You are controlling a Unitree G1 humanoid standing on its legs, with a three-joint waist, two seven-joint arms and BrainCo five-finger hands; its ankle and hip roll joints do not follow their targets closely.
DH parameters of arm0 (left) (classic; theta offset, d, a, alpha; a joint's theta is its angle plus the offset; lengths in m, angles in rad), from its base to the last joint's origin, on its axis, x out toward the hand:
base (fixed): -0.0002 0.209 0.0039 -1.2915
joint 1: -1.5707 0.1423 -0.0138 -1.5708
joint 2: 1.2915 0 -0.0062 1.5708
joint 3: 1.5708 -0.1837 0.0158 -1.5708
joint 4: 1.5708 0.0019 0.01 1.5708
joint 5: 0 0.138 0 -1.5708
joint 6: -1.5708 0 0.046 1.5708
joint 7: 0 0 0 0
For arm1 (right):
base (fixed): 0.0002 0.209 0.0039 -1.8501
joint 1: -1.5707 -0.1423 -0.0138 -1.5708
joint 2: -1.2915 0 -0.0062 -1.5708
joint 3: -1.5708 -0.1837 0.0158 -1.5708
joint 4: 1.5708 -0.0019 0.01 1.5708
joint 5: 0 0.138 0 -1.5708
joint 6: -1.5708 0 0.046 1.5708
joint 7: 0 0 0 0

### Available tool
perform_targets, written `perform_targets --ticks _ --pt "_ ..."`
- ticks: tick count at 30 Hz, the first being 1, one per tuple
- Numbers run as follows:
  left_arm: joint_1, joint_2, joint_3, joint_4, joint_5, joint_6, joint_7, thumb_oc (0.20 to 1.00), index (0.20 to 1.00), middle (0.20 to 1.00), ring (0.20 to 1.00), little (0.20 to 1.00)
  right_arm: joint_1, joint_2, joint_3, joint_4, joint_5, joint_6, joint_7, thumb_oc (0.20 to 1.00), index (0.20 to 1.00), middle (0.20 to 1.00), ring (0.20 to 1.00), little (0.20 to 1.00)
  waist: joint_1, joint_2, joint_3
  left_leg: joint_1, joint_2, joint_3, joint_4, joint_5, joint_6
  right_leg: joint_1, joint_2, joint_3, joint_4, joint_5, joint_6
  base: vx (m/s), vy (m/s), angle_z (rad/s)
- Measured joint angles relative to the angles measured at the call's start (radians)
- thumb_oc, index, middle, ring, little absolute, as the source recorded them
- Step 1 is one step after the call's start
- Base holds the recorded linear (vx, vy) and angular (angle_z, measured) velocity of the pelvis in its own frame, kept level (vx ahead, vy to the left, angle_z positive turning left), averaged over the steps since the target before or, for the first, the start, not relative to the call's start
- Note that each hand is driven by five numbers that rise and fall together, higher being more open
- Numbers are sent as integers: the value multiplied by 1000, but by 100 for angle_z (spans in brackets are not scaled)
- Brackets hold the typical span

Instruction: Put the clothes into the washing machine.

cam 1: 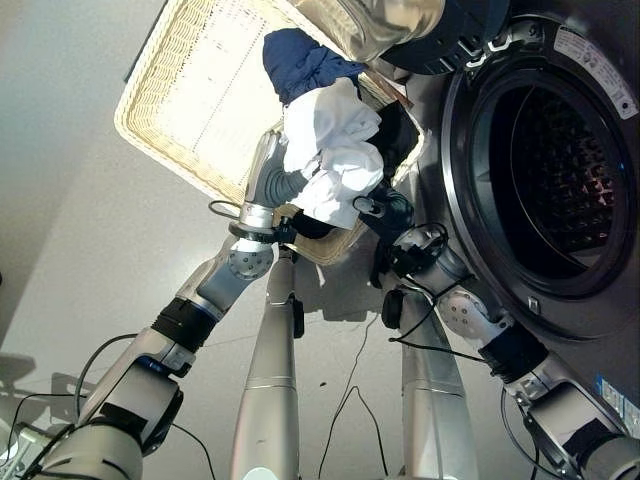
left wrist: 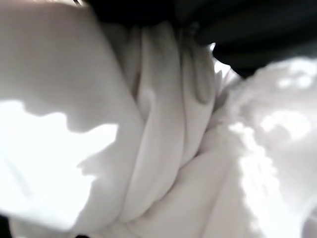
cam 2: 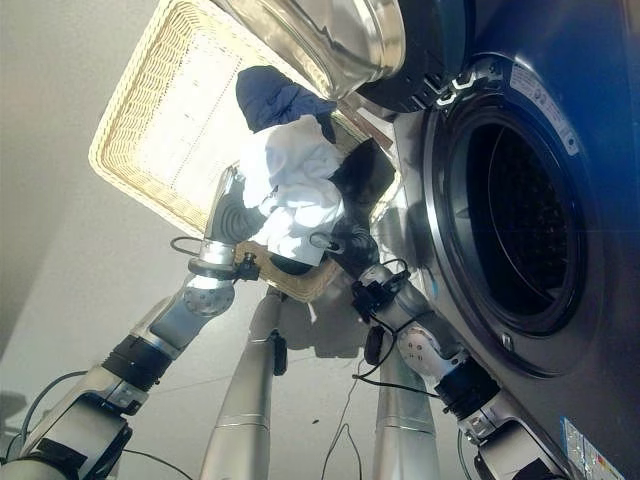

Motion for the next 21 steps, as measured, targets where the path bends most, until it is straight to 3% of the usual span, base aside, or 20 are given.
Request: perform_targets --ticks 7,21 --pt "-9 -2 -24 -54 -14 -4 -29 200 200 200 200 200 0 0 -13 0 0 -34 -80 200 200 200 200 200 -2 0 0 5 -1 1 0 2 -1 0 -1 2 4 -2 3 0 0 0" --pt "-59 2 -75 -59 181 16 39 200 200 200 200 200 9 3 -17 0 39 -78 -118 200 200 200 200 200 -4 0 0 5 0 3 -3 2 -1 0 -1 2 -4 0 0 0 0 0"
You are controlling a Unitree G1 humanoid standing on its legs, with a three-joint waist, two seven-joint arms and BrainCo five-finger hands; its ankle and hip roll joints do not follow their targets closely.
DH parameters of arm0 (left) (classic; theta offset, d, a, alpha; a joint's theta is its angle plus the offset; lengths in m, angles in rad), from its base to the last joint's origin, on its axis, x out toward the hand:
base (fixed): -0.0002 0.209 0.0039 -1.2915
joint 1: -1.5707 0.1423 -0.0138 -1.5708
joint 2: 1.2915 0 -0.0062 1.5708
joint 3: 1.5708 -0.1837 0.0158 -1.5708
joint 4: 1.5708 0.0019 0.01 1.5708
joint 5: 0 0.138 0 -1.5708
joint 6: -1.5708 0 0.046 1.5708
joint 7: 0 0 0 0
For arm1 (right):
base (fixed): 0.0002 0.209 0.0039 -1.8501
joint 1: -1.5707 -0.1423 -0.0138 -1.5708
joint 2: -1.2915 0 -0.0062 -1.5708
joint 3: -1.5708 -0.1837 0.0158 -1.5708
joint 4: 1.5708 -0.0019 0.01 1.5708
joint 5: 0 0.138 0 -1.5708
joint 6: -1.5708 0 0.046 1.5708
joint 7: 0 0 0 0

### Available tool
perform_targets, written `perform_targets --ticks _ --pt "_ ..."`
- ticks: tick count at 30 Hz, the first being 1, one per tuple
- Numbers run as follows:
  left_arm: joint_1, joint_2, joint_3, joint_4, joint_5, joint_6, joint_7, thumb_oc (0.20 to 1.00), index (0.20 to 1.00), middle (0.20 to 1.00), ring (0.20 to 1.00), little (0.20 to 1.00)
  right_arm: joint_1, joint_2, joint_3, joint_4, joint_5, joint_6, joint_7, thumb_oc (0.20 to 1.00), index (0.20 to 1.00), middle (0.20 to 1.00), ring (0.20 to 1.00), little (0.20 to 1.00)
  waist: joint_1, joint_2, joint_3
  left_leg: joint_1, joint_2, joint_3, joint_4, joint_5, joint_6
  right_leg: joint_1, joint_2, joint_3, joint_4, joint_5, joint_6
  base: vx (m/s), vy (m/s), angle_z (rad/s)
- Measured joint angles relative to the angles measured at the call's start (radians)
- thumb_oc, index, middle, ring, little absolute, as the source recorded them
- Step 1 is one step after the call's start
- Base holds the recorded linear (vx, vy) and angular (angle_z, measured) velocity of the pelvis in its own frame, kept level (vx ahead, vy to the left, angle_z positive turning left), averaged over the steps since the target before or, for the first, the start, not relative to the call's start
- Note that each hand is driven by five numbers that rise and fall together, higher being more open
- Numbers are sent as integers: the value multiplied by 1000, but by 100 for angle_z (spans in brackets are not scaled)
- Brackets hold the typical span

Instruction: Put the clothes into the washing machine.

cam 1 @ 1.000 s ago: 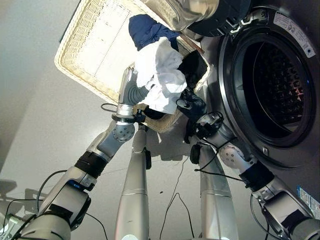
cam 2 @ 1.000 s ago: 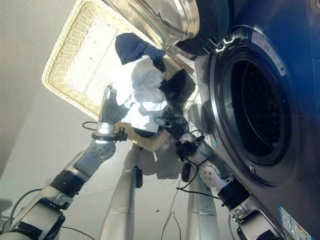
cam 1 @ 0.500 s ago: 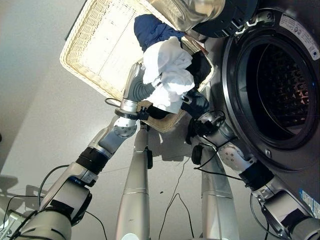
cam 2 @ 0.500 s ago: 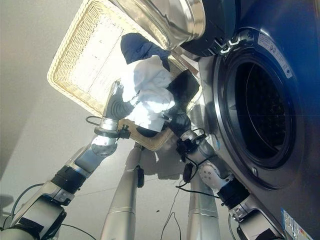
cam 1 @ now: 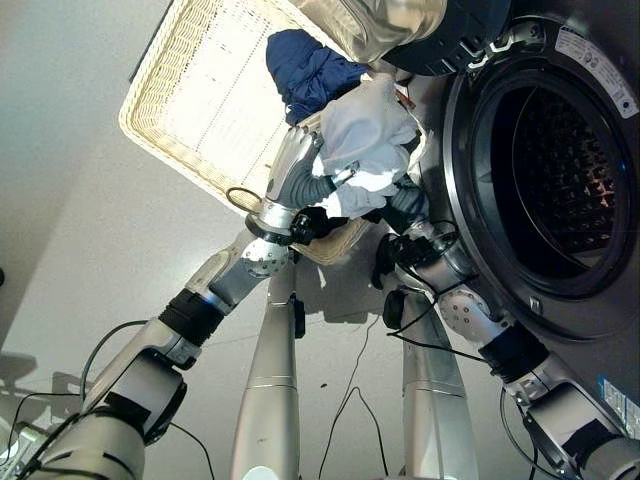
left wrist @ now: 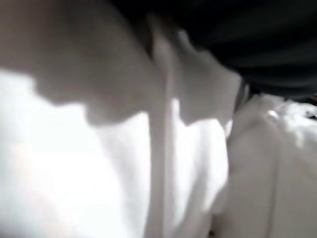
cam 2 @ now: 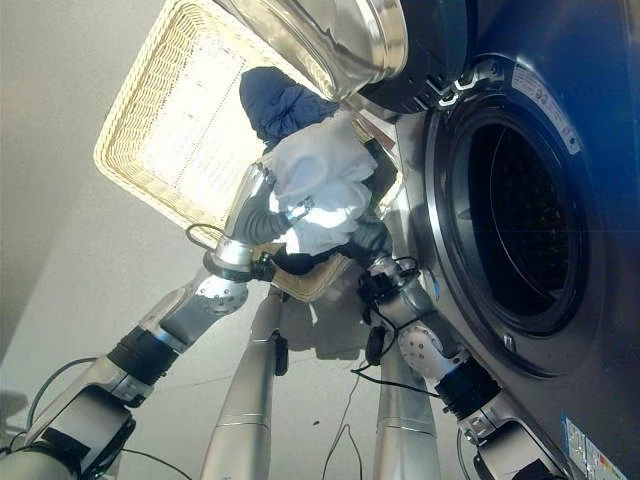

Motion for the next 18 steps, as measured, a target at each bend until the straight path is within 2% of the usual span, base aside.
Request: perform_targets --ticks 2,3,11,18 --pt "-1 -1 -1 0 0 1 3 200 200 200 200 200 0 0 0 0 1 -5 0 200 200 200 200 200 -1 0 0 0 0 0 0 0 0 0 0 0 -1 0 0 0 0 0" --pt "-2 -1 -1 0 0 3 3 1000 1000 1000 1000 1000 1 0 1 0 2 -7 0 200 200 200 200 200 -1 0 0 0 0 0 0 0 0 0 0 0 -1 0 0 0 0 0" --pt "5 -4 -5 -9 0 70 32 1000 1000 1000 1000 1000 1 15 0 0 1 -39 0 200 200 200 200 200 0 0 0 0 1 0 0 0 0 1 1 0 0 0 0 0 0 0" --pt "41 -14 4 -8 -2 154 134 1000 1000 1000 1000 1000 0 40 -9 0 19 -81 -1 200 200 200 200 200 2 0 0 0 1 0 0 0 0 1 1 0 0 0 1 0 0 0"
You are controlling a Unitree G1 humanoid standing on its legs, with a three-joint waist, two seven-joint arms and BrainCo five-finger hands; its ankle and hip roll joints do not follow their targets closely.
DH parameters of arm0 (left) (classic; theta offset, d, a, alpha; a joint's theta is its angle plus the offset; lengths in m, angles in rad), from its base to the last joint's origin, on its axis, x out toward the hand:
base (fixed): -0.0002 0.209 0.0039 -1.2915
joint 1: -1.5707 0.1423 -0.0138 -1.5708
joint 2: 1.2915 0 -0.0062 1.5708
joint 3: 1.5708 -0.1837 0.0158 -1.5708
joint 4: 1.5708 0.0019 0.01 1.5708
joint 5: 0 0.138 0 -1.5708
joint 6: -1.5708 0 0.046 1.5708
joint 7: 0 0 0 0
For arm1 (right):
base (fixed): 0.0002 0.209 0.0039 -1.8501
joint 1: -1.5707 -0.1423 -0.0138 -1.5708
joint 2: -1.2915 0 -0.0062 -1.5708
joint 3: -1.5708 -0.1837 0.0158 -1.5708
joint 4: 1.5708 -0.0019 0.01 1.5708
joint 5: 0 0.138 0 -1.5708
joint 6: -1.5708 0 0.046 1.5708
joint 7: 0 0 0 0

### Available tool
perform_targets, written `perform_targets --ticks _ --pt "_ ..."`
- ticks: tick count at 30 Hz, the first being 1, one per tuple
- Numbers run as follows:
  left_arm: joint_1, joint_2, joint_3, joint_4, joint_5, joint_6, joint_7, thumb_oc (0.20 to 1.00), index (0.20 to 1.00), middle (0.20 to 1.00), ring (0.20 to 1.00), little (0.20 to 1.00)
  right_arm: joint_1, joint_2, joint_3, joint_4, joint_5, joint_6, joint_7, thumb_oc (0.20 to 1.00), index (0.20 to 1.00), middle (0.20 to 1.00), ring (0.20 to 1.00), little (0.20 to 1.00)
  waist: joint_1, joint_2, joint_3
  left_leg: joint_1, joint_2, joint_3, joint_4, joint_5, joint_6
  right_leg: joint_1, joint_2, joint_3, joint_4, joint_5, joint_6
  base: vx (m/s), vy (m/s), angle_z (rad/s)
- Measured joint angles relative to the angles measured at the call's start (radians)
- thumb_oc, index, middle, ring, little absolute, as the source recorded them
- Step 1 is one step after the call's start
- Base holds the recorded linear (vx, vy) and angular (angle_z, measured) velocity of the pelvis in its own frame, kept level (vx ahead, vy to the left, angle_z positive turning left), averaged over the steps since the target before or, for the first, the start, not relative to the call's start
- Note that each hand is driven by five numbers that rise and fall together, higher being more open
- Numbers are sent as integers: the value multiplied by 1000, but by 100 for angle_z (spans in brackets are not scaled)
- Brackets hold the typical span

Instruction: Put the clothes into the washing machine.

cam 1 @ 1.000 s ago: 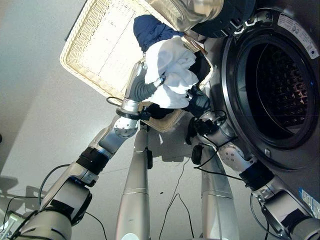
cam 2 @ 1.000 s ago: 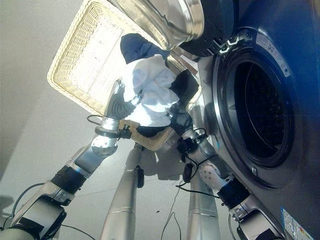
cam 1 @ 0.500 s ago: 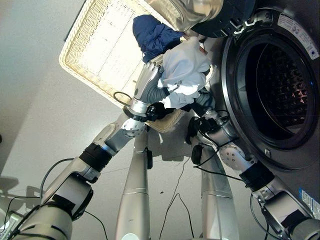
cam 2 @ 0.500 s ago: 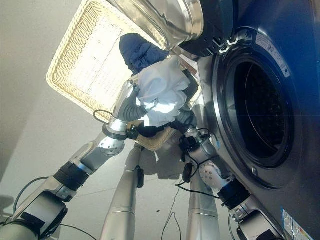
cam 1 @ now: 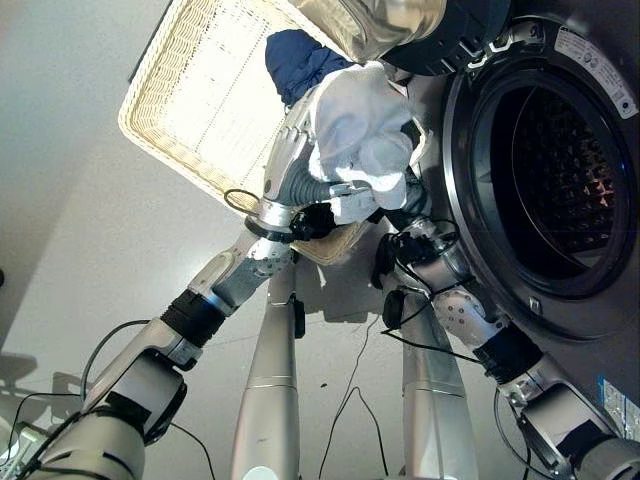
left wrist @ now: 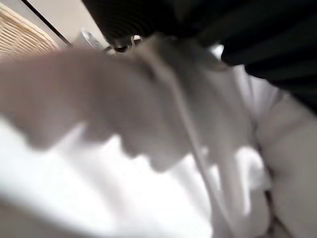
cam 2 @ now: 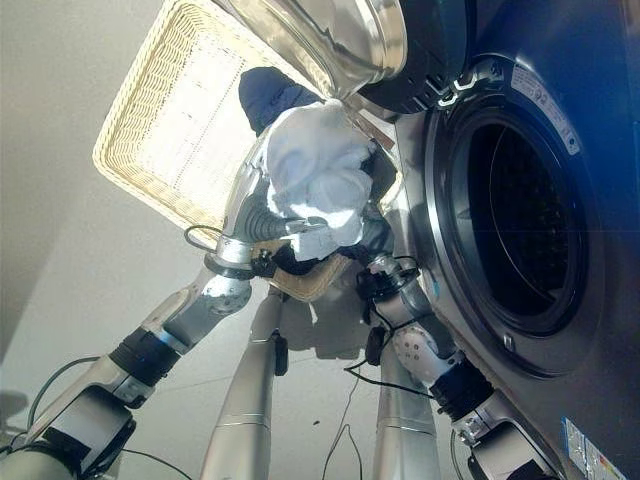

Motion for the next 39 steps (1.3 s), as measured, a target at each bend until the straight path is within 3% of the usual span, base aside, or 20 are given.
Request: perform_targets --ticks 9,18,31,34,39 --pt "78 -22 62 13 -21 40 76 1000 1000 1000 1000 1000 0 36 -45 0 20 -32 0 200 200 200 200 200 2 0 0 1 0 0 0 0 0 0 0 0 2 0 0 0 0 0" --pt "105 -30 118 29 -104 41 112 1000 1000 1000 1000 1000 1 42 -68 -2 88 -49 6 200 200 200 200 200 9 1 0 5 0 0 1 0 0 3 -1 0 9 0 0 0 0 0" --pt "104 -36 120 116 -140 28 140 1000 1000 1000 1000 1000 1 51 -112 12 185 -49 62 200 200 200 200 200 26 1 0 6 1 2 1 0 -1 3 -1 0 7 0 -1 0 0 0" --pt "95 -36 123 171 -140 19 162 1000 1000 1000 1000 1000 -3 50 -140 74 197 -49 62 200 200 200 200 200 25 1 0 6 1 3 2 0 -1 3 -1 1 5 0 -1 0 0 0" --pt "35 -32 128 371 -192 -23 200 1000 1000 1000 1000 1000 -49 29 -204 351 385 -48 112 200 200 200 200 200 17 1 0 12 3 5 3 -3 -4 12 1 1 -1 2 -3 0 0 0"
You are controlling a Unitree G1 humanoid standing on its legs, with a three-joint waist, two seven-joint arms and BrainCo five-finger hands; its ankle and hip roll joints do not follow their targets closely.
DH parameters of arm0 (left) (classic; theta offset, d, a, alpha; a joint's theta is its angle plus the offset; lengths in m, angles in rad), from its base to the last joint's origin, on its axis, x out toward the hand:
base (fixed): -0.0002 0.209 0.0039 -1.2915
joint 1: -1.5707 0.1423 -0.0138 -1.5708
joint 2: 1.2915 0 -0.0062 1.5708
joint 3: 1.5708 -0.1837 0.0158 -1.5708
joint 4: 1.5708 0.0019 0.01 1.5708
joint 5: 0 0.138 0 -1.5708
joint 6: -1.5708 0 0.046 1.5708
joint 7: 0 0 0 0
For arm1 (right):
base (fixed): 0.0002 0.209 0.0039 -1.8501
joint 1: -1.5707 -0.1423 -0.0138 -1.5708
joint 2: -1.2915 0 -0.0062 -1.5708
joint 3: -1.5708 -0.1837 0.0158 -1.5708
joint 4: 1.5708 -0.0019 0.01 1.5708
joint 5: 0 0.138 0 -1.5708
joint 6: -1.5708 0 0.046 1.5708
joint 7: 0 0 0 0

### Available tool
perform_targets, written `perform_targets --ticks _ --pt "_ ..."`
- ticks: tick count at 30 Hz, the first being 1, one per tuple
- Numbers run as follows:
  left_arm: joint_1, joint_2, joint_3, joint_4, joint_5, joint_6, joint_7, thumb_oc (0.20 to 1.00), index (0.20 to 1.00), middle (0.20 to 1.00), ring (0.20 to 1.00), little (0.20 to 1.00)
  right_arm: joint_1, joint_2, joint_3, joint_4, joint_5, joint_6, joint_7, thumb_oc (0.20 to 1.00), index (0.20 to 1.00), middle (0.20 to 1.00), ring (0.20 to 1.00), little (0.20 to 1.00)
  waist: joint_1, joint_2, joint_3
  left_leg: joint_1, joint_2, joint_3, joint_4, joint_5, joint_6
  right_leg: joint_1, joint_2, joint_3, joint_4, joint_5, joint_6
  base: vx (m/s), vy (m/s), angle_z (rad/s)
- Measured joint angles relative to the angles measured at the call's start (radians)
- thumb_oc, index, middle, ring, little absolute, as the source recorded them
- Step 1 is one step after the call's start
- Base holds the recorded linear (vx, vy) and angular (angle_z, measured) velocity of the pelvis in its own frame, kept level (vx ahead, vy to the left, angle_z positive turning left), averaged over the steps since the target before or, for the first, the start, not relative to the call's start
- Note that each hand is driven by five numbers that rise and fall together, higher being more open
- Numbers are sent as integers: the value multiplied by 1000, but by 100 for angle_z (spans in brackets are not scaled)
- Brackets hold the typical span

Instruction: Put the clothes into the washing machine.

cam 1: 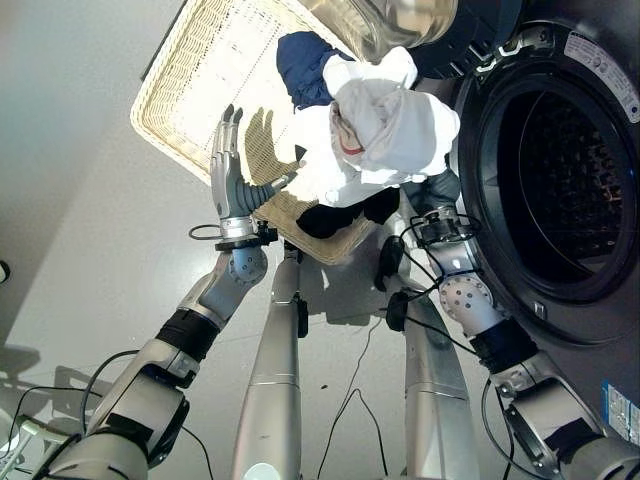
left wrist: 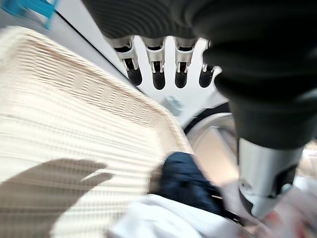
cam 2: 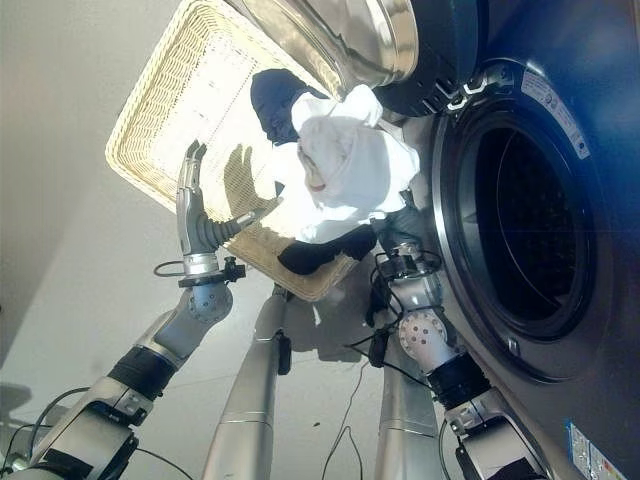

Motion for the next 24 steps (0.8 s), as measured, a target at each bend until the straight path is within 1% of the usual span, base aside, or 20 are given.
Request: perform_targets --ticks 1,3,4,5,7,8,9,10,11,12,13,14,16,18,19,20,21,22,23,24 --pt "-11 3 3 29 -18 1 5 1000 1000 1000 1000 1000 -14 0 -17 49 45 0 -2 200 200 200 200 200 6 0 0 0 0 0 -1 -1 -1 0 0 0 -2 -2 3 0 0 0" --pt "-26 6 7 76 -26 -8 22 1000 1000 1000 1000 1000 -10 -12 -44 141 124 0 26 200 200 200 200 200 -8 0 0 0 1 2 -3 -1 -1 0 1 0 -8 -1 3 4 38 -2" --pt "-51 11 4 142 -37 -18 34 1000 1000 1000 1000 1000 -39 -19 -54 248 183 0 40 200 200 200 200 200 -18 0 0 0 1 2 -6 -1 -1 0 1 0 -11 -1 4 0 0 0" --pt "-51 11 4 142 -37 -18 34 1000 1000 1000 1000 1000 -39 -19 -54 248 183 0 40 200 200 200 200 200 -18 0 0 0 1 2 -6 -1 -1 0 1 0 -11 -1 4 3 17 -4" --pt "-83 18 1 184 -91 -26 37 1000 1000 1000 1000 1000 -60 -49 -88 352 270 -2 42 200 200 200 200 200 -21 0 0 -2 5 13 -10 -1 2 -3 7 6 -25 6 4 7 7 -10" --pt "-93 25 -5 201 -104 -29 38 1000 1000 1000 1000 1000 -62 -55 -106 396 303 -3 39 200 200 200 200 200 -31 -1 0 -2 7 17 -10 2 5 -3 7 8 -27 10 0 13 9 -11" --pt "-106 34 -15 233 -117 -48 35 1000 1000 1000 1000 1000 -94 -68 -131 476 314 5 35 200 200 200 200 200 -38 -1 0 -2 10 21 -10 2 4 -1 13 13 -34 14 0 21 -5 -9" --pt "-119 38 -15 258 -134 -52 32 1000 1000 1000 1000 1000 -125 -79 -167 539 339 3 12 200 200 200 200 200 -42 -1 0 -2 12 21 -10 1 4 -1 17 15 -39 18 0 22 -24 -12" --pt "-125 41 -13 267 -146 -54 29 1000 1000 1000 1000 1000 -138 -94 -194 557 359 -4 -12 200 200 200 200 200 -42 -1 0 -2 15 22 -11 1 4 -1 18 15 -40 21 -1 21 -28 -14" --pt "-136 49 -17 293 -158 -72 19 1000 1000 1000 1000 1000 -187 -139 -222 623 370 -4 -65 200 200 200 200 200 -43 -2 1 -2 19 26 -11 1 4 -1 22 18 -44 26 -2 21 -51 -12" --pt "-136 56 -17 297 -171 -75 15 1000 1000 1000 1000 1000 -215 -150 -246 642 420 -37 -117 200 200 200 200 200 -43 -1 1 -2 19 27 -11 1 4 -2 23 19 -45 27 -2 16 -51 -12" --pt "-131 65 -19 299 -184 -84 11 1000 1000 1000 1000 1000 -254 -173 -266 643 409 -81 -212 200 200 200 200 200 -40 -4 2 -3 27 25 -9 0 2 0 31 20 -52 32 -6 12 -74 -9" --pt "-106 82 -26 298 -185 -91 11 1000 1000 1000 1000 1000 -280 -198 -294 620 379 -234 -354 200 200 200 200 200 -36 -6 2 -6 31 24 -5 -1 1 3 37 18 -61 39 -8 -8 -47 -6" --pt "-82 105 -33 291 -204 -93 10 1000 1000 1000 1000 1000 -284 -203 -298 561 327 -332 -504 200 200 200 200 200 -37 -6 3 -11 34 26 -5 -2 0 2 42 19 -80 50 -7 -20 -50 -11" --pt "-61 133 -32 278 -213 -92 3 1000 1000 1000 1000 1000 -255 -205 -318 479 272 -392 -648 200 200 200 200 200 -36 -7 4 -21 41 28 -5 -4 -2 0 51 23 -102 64 -6 -15 -52 -20" --pt "-53 150 -31 276 -216 -92 0 1000 1000 1000 1000 1000 -249 -206 -321 455 233 -421 -717 200 200 200 200 200 -33 -8 4 -28 42 28 -6 -3 -2 -3 54 23 -114 74 -5 -8 -33 -17" --pt "-51 160 -31 277 -221 -91 -3 1000 1000 1000 1000 1000 -246 -206 -323 446 201 -437 -763 200 200 200 200 200 -32 -8 4 -32 43 28 -6 -3 -1 -4 55 23 -121 80 -3 -17 -26 -9" --pt "-44 179 -24 277 -223 -90 -16 1000 1000 1000 1000 1000 -225 -213 -350 404 155 -452 -849 200 200 200 200 200 -34 -12 7 -37 47 28 -6 -2 4 -4 58 30 -133 88 2 -18 -27 -5" --pt "-44 195 -13 277 -243 -90 -33 1000 1000 1000 1000 1000 -203 -213 -386 366 121 -454 -905 200 200 200 200 200 -27 -11 7 -42 41 31 -6 -3 10 -5 55 31 -146 95 5 -13 -18 -3" --pt "-45 205 -9 278 -258 -89 -42 1000 1000 1000 1000 1000 -195 -218 -400 363 97 -452 -927 200 200 200 200 200 -26 -18 11 -42 42 32 -6 -5 14 -4 54 34 -150 97 8 -11 -28 -3"
